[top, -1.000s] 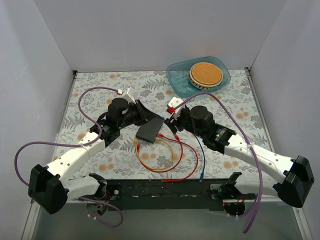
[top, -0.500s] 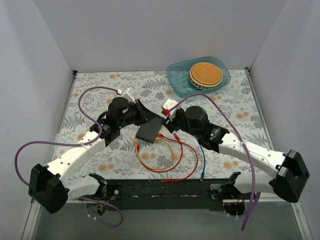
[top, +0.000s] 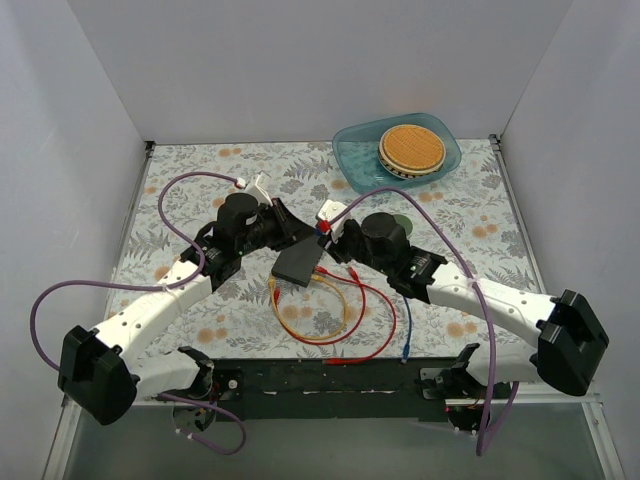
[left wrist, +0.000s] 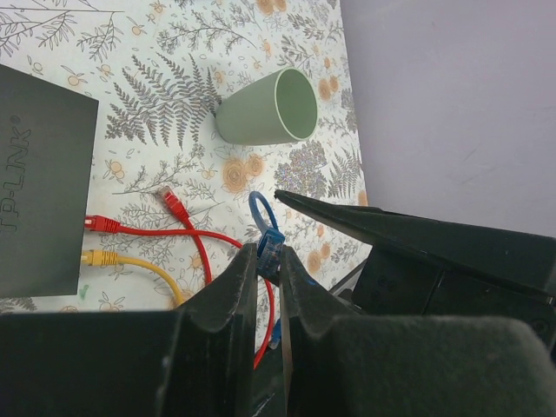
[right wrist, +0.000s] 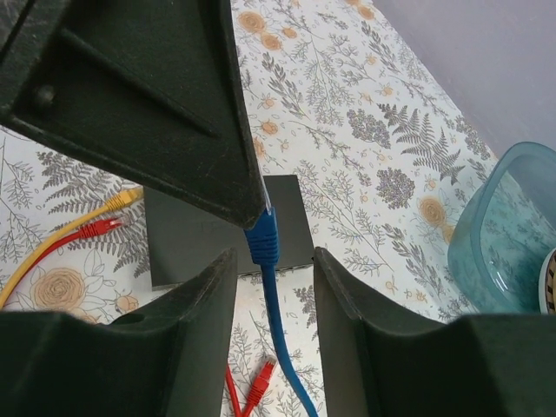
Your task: Insert the plug into the switch port
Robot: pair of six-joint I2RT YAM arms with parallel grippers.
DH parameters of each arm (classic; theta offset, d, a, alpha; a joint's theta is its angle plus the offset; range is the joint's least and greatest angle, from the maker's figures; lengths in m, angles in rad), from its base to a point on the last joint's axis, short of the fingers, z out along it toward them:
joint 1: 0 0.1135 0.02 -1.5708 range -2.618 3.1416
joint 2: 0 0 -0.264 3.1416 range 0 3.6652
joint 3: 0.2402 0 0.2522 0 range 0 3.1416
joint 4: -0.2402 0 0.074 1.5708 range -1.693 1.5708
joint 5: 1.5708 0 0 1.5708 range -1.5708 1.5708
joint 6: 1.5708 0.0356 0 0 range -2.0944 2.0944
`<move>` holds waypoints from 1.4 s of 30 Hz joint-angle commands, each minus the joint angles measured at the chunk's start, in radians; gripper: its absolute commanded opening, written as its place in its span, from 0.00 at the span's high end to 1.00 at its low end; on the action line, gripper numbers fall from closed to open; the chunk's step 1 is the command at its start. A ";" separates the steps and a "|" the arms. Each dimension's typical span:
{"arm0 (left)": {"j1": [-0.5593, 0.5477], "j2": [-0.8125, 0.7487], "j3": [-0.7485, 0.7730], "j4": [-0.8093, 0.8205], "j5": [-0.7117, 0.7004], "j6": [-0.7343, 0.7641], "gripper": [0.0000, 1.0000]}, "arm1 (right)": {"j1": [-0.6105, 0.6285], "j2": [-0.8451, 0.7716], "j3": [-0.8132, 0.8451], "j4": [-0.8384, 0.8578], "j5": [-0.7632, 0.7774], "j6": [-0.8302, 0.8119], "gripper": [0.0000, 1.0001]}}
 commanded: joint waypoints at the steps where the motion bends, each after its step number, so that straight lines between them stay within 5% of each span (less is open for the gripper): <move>1: -0.001 0.001 0.036 0.017 0.027 -0.006 1.00 | 0.004 0.009 0.025 0.082 0.024 -0.009 0.55; 8: -0.001 -0.003 0.034 0.018 0.032 -0.004 1.00 | 0.006 0.041 0.031 0.104 0.035 -0.008 0.67; 14: 0.000 -0.009 0.027 0.029 0.041 -0.007 1.00 | 0.006 0.067 0.042 0.102 0.053 -0.009 0.98; 19: 0.000 -0.008 0.022 0.032 0.035 0.005 1.00 | 0.006 0.053 0.028 0.105 0.055 -0.018 0.99; 21: 0.000 -0.011 0.022 0.025 0.006 0.016 0.52 | 0.006 0.043 0.018 0.101 0.052 -0.023 0.99; 23: 0.000 -0.019 0.025 -0.004 -0.037 0.023 0.15 | 0.006 0.030 0.011 0.087 0.054 -0.026 0.99; 27: 0.000 -0.058 0.001 -0.038 -0.184 0.031 0.02 | 0.004 0.023 -0.004 0.056 0.064 -0.020 0.99; 35: 0.005 -0.036 -0.051 -0.061 -0.388 0.117 0.02 | -0.037 0.064 0.010 -0.042 -0.040 0.012 0.99; 42: 0.016 0.067 -0.084 -0.002 -0.409 0.207 0.02 | -0.120 0.141 0.047 -0.137 -0.228 0.051 0.99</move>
